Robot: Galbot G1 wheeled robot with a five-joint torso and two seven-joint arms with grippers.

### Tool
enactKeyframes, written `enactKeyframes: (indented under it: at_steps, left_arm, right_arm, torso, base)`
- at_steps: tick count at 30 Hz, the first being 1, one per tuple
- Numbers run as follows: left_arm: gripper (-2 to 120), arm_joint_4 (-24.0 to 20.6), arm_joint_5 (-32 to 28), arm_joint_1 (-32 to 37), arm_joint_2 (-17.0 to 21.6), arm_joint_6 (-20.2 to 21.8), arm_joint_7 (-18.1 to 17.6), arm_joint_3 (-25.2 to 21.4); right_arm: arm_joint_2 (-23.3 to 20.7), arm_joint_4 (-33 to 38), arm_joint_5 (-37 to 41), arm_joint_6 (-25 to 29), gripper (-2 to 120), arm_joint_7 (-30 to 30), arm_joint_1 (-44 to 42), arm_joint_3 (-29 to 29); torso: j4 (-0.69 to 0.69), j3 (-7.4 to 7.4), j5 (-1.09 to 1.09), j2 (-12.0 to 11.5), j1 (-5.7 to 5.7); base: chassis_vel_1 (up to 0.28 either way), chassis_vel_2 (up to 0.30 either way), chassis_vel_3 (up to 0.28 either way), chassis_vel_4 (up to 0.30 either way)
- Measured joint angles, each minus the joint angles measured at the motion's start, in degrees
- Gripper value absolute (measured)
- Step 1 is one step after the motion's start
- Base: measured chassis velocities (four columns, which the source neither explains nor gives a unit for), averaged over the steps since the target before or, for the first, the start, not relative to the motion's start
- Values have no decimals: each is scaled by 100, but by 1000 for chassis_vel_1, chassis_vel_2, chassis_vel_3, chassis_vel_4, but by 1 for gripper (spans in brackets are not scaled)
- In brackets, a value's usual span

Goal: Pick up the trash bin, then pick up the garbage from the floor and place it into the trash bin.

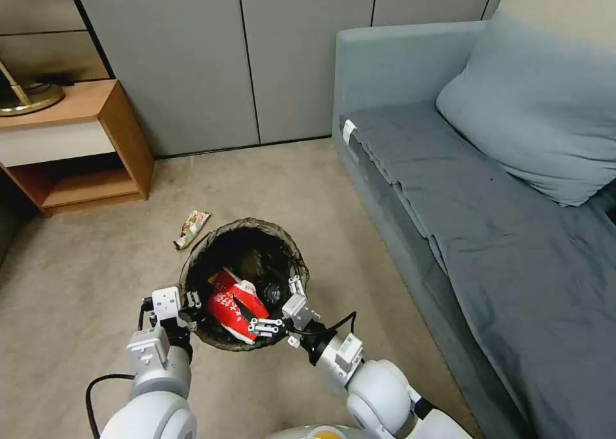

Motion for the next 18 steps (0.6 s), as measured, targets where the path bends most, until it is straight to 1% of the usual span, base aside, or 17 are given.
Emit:
enactKeyframes:
  at_steps: [2, 4, 6, 8, 9, 12, 13, 16, 17, 18]
  left_arm:
    - [0, 0, 2, 4, 0, 0, 0, 0]
    - [0, 0, 21, 23, 0, -2, 0, -3]
    - [0, 0, 22, 23, 0, -3, 0, -4]
    - [0, 12, 26, 25, 0, -6, 1, -10]
    - [0, 12, 26, 25, 0, -6, 1, -10]
    - [0, 86, 27, 19, 22, -34, 1, -94]
    - [0, 86, 27, 19, 22, -34, 1, -94]
    - [0, 122, 50, 54, 33, -101, 14, -143]
    - [0, 122, 50, 54, 33, -101, 14, -143]
    - [0, 131, 63, 91, 32, -165, 39, -180]
  right_arm:
    - [-3, 31, -9, 0, 100, 0, -6, 10]
    - [-9, 388, -63, 0, 100, 1, -31, 128]
    - [-8, 446, -70, 0, 100, 4, -32, 147]
    - [13, 840, -126, 5, 100, 57, -70, 300]
    - [13, 840, -126, 5, 100, 57, -70, 300]
    - [96, 1705, -254, 33, 100, 386, -434, 741]
    - [96, 1705, -254, 33, 100, 386, -434, 741]
    - [257, 2081, -517, 111, 100, 707, -875, 1179]
    - [257, 2081, -517, 111, 100, 707, -875, 1179]
    - [356, 2185, -677, 209, 100, 895, -1214, 1476]
  torso:
    - [0, 0, 0, 0, 0]
    - [0, 0, 0, 0, 0]
    - [0, 0, 0, 0, 0]
    - [1, 0, 0, 0, 0]
    - [1, 0, 0, 0, 0]
    - [1, 0, 0, 0, 0]
    - [1, 0, 0, 0, 0]
    - [0, 0, 0, 0, 0]
    - [0, 0, 0, 0, 0]
    - [0, 0, 0, 0, 0]
  base:
    - [0, 0, 0, 0]
    - [0, 0, 0, 0]
    - [0, 0, 0, 0]
    - [0, 0, 0, 0]
    - [0, 0, 0, 0]
    - [0, 0, 0, 0]
    - [0, 0, 0, 0]
    - [0, 0, 0, 0]
    - [0, 0, 0, 0]
    - [0, 0, 0, 0]
